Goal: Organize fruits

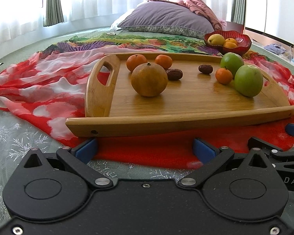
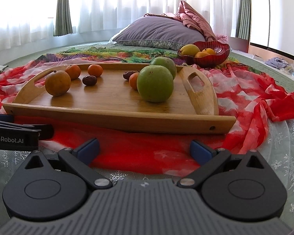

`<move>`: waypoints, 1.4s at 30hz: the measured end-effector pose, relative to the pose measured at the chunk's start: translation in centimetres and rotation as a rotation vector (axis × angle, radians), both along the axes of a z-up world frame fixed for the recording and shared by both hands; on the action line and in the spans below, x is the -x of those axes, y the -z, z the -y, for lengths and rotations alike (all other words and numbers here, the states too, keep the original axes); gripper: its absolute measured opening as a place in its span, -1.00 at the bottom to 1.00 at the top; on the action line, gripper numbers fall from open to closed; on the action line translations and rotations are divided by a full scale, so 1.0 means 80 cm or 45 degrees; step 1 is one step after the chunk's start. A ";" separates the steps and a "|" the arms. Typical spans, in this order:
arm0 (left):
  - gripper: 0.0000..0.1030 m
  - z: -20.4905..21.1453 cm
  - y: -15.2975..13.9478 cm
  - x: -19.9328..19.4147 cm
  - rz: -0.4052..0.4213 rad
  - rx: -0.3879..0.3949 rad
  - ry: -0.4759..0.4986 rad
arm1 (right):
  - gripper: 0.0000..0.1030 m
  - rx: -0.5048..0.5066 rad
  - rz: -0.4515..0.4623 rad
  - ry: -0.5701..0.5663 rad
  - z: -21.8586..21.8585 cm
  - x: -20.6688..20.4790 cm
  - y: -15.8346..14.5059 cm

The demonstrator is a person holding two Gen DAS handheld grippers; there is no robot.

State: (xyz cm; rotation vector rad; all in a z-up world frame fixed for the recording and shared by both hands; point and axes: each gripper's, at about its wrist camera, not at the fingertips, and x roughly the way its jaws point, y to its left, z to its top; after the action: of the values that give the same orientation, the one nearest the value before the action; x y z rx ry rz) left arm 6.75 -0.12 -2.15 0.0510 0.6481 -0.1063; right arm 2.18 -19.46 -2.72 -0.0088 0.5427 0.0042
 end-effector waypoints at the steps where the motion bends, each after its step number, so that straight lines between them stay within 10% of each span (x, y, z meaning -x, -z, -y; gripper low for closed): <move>1: 1.00 0.000 0.000 0.000 0.002 0.001 -0.001 | 1.00 0.004 0.002 0.000 0.000 0.000 0.000; 42: 1.00 -0.001 0.003 -0.001 0.014 -0.002 -0.005 | 1.00 0.010 0.007 0.000 -0.001 0.002 0.001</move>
State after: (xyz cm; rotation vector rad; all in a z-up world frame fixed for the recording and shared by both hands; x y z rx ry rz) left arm 6.82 -0.04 -2.37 0.0517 0.6371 -0.1016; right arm 2.06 -19.36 -2.79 -0.0165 0.5375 0.0017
